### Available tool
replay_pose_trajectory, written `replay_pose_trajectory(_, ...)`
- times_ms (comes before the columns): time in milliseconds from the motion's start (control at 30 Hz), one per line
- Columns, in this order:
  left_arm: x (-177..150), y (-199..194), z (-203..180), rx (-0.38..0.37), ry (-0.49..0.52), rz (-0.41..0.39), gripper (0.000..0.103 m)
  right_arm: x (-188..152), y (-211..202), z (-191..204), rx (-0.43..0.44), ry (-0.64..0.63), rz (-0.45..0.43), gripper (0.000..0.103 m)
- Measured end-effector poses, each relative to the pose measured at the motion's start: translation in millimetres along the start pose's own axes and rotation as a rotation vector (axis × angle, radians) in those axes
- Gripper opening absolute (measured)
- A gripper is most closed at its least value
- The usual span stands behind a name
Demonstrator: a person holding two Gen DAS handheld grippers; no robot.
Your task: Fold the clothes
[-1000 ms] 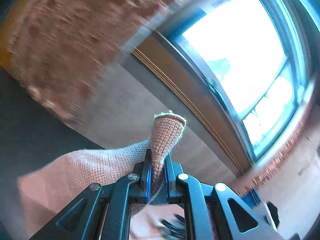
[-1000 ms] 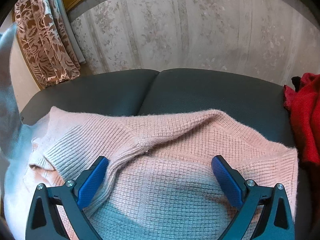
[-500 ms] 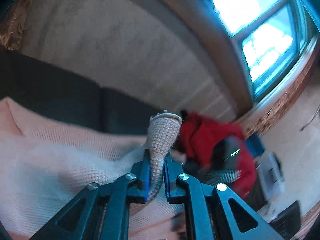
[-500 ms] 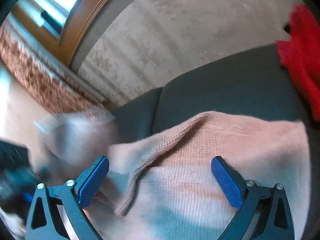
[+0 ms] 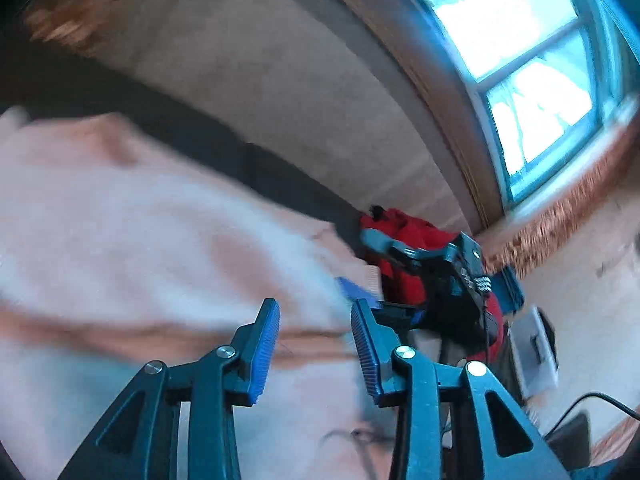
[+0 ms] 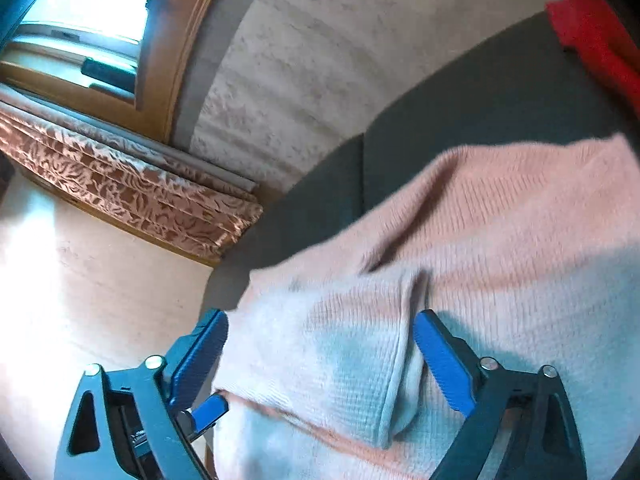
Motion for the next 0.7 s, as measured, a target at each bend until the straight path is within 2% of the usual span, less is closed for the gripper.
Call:
replay_pose_trajectory(100,-1.7,-35.5,50.4,0.071,-0.115,-0.052,0.037,-8.6,1.8,-2.2,-0.054,-0.045,0.013,0.094)
replay_pose_trajectory(200,2.8,-71.5,98.6,0.114,-0.279,-0.145,0.038,-12.7,9.7,-0.6,-0.128,-0.131,0.029,0.087)
replay_pose_trajectory(267,8.5,-91.2,119.0,0.124,-0.352,-0.209,0.038,-14.5,14.7,3.9,-0.181,-0.192,0.040,0.065)
replay_pose_trajectory(333,15.5,-100.8,131.3,0.136,-0.384,-0.246,0.038,-20.1,25.4,11.6,-0.206,-0.244,0.085,0.014)
replay_pose_trajectory(367,19.1,-101.7,135.7,0.132,-0.403,-0.255,0.038,-23.3,30.3,15.2,-0.207,-0.261,0.108,0.010)
replay_pose_trajectory(467,30.1,-95.8,144.4,0.120,-0.455,-0.270,0.040,-29.6,36.5,29.3,-0.237,-0.347,0.128,0.010)
replay_pose_trajectory(600,41.5,-76.9,153.1,0.168,-0.497,-0.297,0.037,-13.6,24.7,60.2,-0.199,-0.399,0.077,0.010)
replay_pose_trajectory(667,41.1,-73.8,158.2,0.192,-0.525,-0.320,0.008,0.0,11.9,77.8,-0.160,-0.410,0.027,0.010)
replay_pose_trajectory(700,41.7,-77.6,160.6,0.192,-0.541,-0.352,0.005,6.2,5.5,84.6,-0.141,-0.410,0.003,0.010)
Point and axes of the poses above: each gripper's, at about its wrist camera, not at the fingertips, and y roughly the way its jaws point, z to its left, x to its top, the point moved 5 cm from there along y, roughly the way its jaws point, and after that the axes turned 11 degrees about -z, right-handed, at the moved point
